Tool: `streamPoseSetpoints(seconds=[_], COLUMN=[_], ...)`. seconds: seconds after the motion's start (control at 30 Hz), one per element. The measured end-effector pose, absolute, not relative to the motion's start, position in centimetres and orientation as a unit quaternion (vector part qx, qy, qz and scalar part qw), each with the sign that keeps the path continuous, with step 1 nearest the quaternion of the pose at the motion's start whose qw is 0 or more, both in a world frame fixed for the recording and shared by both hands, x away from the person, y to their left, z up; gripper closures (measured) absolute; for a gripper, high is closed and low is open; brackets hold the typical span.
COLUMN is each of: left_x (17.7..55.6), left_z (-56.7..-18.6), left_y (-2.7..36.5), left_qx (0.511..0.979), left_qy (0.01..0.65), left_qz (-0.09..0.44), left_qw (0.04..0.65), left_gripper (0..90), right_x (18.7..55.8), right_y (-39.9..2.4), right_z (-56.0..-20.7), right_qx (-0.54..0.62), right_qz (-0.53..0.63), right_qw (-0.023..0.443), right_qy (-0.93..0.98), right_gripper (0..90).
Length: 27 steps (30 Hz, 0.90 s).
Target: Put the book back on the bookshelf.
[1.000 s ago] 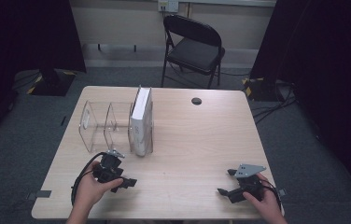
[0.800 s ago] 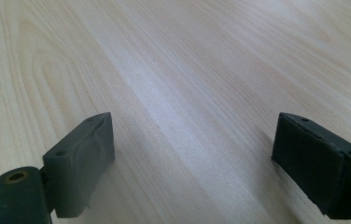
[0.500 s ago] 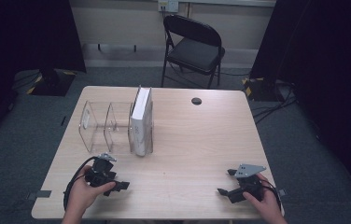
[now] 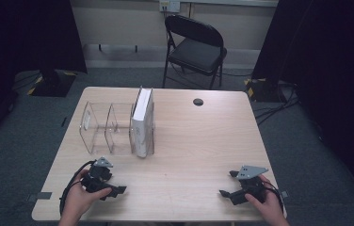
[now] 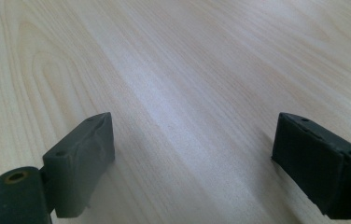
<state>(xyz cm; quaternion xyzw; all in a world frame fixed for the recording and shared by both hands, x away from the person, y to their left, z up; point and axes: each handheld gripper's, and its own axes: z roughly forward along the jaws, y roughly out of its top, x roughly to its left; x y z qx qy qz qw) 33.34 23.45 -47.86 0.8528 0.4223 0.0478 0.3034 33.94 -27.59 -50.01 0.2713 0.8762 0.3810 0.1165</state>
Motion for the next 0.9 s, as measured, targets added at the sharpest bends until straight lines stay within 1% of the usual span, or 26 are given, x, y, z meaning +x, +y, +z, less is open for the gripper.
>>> streamPoseSetpoints(seconds=[0.13, 0.37, 0.47, 0.63, 0.73, 0.9], left_x=[33.2, 32.6, 32.5, 32.3, 32.1, 32.2], left_z=[-48.0, -48.6, -48.7, -49.1, -49.5, -49.6], left_y=[23.4, 23.5, 23.4, 23.0, 22.8, 22.8], left_qx=[0.854, 0.862, 0.871, 0.875, 0.875, 0.872], left_qy=[0.417, 0.385, 0.37, 0.357, 0.347, 0.35], left_qz=[0.054, 0.087, 0.098, 0.115, 0.119, 0.119], left_qw=[0.306, 0.319, 0.308, 0.307, 0.314, 0.321], left_gripper=[15.2, 12.6, 12.3, 7.3, 0.0, 0.0], right_x=[33.9, 33.9, 33.9, 33.9, 33.9, 33.9], right_y=[-27.6, -27.6, -27.6, -27.6, -27.6, -27.6], right_z=[-50.0, -50.0, -50.0, -50.0, -50.0, -50.0], right_qx=[0.271, 0.271, 0.271, 0.271, 0.271, 0.271], right_qz=[0.381, 0.381, 0.381, 0.381, 0.381, 0.381], right_qw=[0.117, 0.116, 0.117, 0.117, 0.117, 0.117], right_qy=[0.876, 0.876, 0.876, 0.876, 0.876, 0.876], right_gripper=[12.0, 12.0, 12.1, 12.0, 12.0, 12.0])
